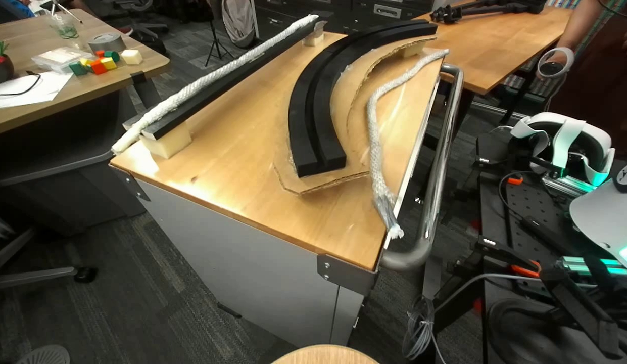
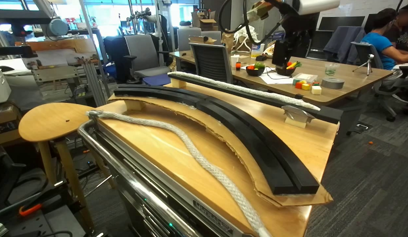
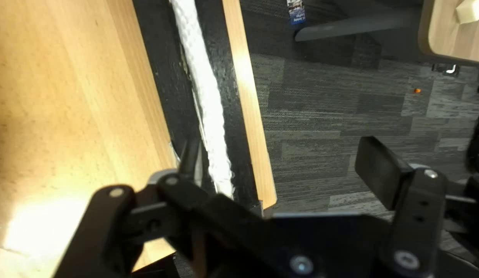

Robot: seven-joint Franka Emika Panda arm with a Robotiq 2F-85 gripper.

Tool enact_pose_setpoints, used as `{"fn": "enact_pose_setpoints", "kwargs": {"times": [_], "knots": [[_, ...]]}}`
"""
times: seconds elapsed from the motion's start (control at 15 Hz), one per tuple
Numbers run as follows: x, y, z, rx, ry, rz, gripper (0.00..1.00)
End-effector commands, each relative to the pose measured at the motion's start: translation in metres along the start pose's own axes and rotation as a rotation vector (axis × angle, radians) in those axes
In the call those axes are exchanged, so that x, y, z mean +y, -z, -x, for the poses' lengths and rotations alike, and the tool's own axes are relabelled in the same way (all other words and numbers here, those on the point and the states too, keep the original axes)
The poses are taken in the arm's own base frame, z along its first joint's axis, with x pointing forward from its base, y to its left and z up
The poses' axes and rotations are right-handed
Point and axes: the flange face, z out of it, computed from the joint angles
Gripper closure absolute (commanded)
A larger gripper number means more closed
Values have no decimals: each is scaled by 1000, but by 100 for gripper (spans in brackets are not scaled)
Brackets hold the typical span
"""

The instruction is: Pick up the rope from the board and put it on the table

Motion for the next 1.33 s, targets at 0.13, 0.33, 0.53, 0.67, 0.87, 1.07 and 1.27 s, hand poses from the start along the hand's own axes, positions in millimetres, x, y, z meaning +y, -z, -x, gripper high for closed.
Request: {"fn": "enact_pose_setpoints", "kwargs": {"times": [0.13,0.33,0.53,0.67,0.87,1.07,1.27], "knots": [[-12,-31,-17,37,-54,20,9],[-11,-48,-20,65,-85,53,12],[-7,-61,-25,109,-92,84,10],[-6,-68,-29,133,-93,94,13],[-4,-75,-32,159,-92,109,43],[-3,-77,-30,168,-90,124,69],[-3,-76,-29,175,-90,140,91]]}}
